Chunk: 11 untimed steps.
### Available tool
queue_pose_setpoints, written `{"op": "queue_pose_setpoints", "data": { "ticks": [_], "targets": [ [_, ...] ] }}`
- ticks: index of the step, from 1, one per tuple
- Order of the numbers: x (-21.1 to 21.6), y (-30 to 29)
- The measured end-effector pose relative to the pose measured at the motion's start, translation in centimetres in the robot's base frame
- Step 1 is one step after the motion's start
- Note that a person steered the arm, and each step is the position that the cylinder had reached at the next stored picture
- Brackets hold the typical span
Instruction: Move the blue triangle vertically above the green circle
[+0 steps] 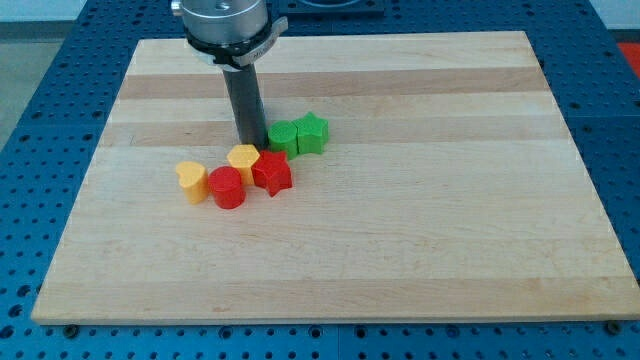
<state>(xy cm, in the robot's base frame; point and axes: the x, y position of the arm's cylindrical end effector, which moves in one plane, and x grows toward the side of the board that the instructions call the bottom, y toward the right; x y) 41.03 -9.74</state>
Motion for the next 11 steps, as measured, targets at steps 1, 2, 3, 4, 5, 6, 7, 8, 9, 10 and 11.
{"op": "queue_pose_setpoints", "data": {
  "ticks": [1, 2, 3, 4, 5, 6, 7, 8, 9, 10, 11],
  "targets": [
    [-0.9, -0.4],
    [-1.9, -1.8],
    [-2.1, -3.6],
    [-0.2, -4.2],
    [1.5, -3.5],
    [2.5, -1.6],
    [2.8, 0.1],
    [2.8, 0.1],
    [2.6, -0.2],
    [1.9, -1.8],
    [0.0, -2.5]
  ]
}}
